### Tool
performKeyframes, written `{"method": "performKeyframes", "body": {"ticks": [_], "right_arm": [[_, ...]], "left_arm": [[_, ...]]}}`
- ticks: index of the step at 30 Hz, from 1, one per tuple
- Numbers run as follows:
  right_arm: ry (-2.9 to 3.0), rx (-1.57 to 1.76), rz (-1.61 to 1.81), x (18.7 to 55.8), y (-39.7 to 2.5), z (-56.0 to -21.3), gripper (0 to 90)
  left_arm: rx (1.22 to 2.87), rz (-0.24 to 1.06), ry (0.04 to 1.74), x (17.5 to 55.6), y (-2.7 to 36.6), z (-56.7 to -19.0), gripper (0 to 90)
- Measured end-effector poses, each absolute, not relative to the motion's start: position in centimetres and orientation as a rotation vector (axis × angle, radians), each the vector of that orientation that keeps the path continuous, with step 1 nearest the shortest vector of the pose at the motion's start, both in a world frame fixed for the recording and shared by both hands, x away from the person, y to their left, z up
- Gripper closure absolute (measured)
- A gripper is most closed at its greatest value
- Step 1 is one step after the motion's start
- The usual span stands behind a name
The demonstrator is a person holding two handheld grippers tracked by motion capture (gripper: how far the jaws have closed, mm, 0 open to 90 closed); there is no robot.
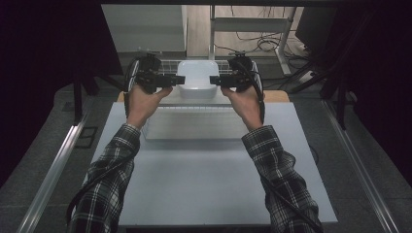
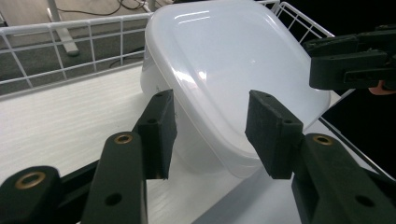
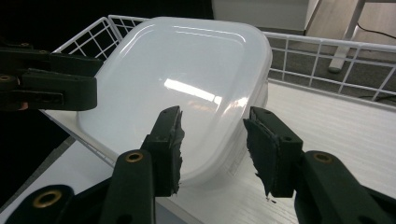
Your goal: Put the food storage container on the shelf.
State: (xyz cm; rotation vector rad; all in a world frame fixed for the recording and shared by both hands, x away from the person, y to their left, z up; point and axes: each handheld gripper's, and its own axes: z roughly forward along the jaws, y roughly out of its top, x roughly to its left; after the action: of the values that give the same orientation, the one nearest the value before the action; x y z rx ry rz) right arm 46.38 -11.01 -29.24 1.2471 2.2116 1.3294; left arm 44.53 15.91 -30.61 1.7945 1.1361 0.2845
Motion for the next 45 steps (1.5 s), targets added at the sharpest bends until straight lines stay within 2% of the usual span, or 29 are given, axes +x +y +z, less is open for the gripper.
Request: {"method": "performKeyframes", "body": {"ticks": [5, 11, 16, 17, 20, 25, 30, 38, 45], "right_arm": [[2.187, 1.255, 1.327, 46.5, -11.1, -29.3, 50.8], [2.174, 1.214, 1.355, 46.4, -11.7, -29.2, 43.4], [2.184, 1.167, 1.409, 46.0, -12.5, -29.2, 29.8], [2.185, 1.14, 1.425, 45.7, -12.7, -29.3, 24.3], [2.191, 1.104, 1.428, 45.3, -12.9, -29.5, 16.6], [2.204, 1.074, 1.418, 44.6, -13.1, -30.1, 9.9], [2.222, 1.041, 1.425, 44.0, -13.4, -30.6, 6.0], [2.235, 0.973, 1.41, 42.6, -14.0, -31.1, 3.7], [2.262, 0.899, 1.368, 41.0, -14.0, -31.6, 2.8]], "left_arm": [[1.792, 0.338, 1.143, 44.5, 15.8, -30.5, 46.7], [1.785, 0.313, 1.107, 44.1, 16.1, -30.3, 38.9], [1.775, 0.295, 1.058, 43.5, 16.4, -30.5, 26.2], [1.775, 0.287, 1.047, 43.4, 16.4, -30.5, 22.4], [1.785, 0.265, 1.012, 43.0, 16.5, -31.0, 18.8], [1.826, 0.288, 0.946, 42.2, 16.3, -31.8, 12.6], [1.859, 0.321, 0.908, 41.3, 16.2, -32.3, 8.0], [1.83, 0.356, 0.853, 39.7, 16.7, -32.9, 7.3], [1.832, 0.303, 0.848, 38.8, 17.1, -33.8, 0.8]]}}
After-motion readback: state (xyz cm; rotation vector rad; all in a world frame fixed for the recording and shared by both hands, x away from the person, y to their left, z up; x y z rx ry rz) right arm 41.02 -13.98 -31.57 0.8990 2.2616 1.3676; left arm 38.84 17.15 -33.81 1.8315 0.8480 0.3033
